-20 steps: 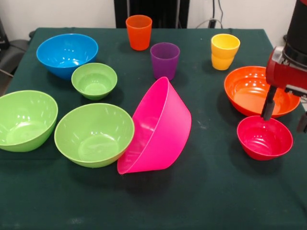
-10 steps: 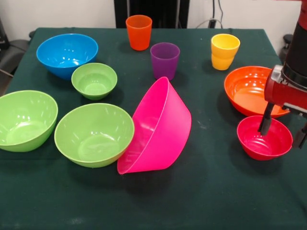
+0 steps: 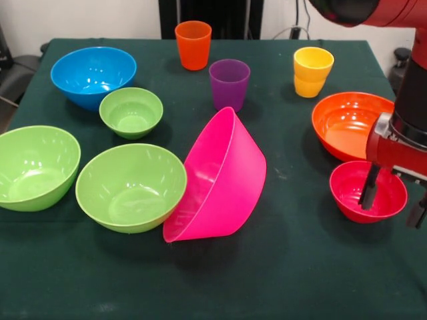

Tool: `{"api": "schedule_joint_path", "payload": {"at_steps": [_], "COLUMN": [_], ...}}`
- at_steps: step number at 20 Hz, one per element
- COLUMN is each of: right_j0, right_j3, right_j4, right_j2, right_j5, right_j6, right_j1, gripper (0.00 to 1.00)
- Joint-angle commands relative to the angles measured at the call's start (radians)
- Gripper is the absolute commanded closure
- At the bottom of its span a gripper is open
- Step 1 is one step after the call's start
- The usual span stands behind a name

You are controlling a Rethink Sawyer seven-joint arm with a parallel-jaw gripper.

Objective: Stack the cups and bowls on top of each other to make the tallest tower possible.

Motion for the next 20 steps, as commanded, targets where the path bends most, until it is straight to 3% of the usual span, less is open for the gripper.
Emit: {"api": "schedule_joint_path", "payload": {"at_steps": [1,17,20], "right_j0": [-0.011,-0.020,-0.006], "right_j3": [-0.068,-0.120,-0.087], "right_j4": [0.003,0.033,0.043], "right_j2": [0.019,-0.013,-0.026], "right_j5": [-0.005,0.025,0.021], "right_j6": [0.151,0.089,0.094], "right_j1": [0.070,0.121,0.103], "gripper": [0.00,0.00,0.00]}}
